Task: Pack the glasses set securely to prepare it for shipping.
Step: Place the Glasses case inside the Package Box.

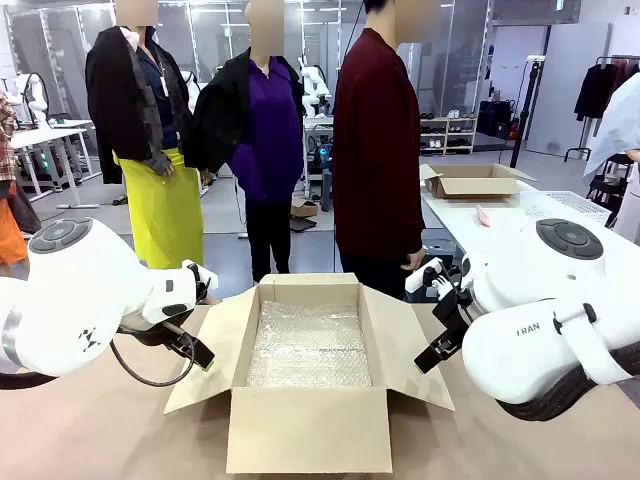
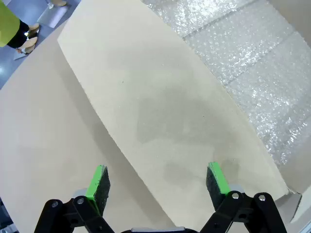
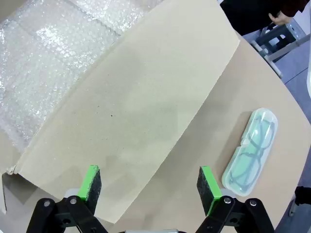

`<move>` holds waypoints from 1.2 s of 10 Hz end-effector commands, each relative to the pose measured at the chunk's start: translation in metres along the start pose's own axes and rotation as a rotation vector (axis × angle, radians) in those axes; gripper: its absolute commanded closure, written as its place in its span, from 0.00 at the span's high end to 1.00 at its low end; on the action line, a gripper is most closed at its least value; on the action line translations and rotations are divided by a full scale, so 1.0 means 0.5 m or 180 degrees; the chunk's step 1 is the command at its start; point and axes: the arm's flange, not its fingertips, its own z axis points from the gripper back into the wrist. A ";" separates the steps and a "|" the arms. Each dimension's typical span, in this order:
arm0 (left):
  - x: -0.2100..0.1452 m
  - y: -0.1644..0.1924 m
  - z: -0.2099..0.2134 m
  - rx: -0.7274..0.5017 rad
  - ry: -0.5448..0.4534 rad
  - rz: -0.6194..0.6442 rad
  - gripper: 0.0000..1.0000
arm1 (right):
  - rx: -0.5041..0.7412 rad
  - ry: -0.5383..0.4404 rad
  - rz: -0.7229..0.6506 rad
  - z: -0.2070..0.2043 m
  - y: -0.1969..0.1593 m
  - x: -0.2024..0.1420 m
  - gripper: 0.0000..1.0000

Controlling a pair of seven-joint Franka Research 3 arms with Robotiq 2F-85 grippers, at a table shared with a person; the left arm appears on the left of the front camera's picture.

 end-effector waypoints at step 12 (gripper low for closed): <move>0.000 -0.001 0.000 -0.0001 0.0000 -0.0003 1.00 | 0.0161 0.0044 -0.0105 0.033 -0.029 0.014 1.00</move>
